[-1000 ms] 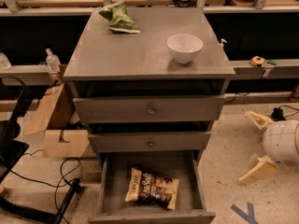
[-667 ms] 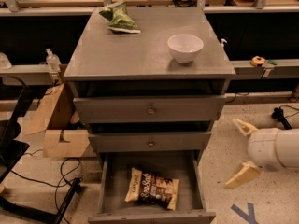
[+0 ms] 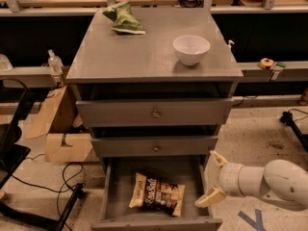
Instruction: Pick brown chip bag from bottom drawer and place on counter
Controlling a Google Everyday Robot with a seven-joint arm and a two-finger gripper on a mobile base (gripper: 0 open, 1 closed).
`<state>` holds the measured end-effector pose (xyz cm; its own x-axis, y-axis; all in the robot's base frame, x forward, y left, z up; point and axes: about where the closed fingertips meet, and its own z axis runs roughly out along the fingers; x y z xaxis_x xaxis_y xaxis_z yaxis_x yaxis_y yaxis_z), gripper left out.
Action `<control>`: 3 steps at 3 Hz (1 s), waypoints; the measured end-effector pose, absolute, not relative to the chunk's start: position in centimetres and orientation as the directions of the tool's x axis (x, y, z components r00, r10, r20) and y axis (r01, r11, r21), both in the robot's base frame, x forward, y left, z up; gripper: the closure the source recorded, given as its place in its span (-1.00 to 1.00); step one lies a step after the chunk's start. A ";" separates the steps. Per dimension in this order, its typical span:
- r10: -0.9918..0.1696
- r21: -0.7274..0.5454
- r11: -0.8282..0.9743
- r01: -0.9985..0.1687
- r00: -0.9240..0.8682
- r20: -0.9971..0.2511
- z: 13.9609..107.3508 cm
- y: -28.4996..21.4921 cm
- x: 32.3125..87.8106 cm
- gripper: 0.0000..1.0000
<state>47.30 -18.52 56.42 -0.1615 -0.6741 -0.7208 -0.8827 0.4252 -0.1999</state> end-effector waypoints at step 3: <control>-0.612 -0.112 0.440 -0.891 -0.206 -0.763 47.6 -15.1 48.6 -1.00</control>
Offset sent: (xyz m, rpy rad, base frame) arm 0.0160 0.0214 -0.0563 0.0455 0.0210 -0.0020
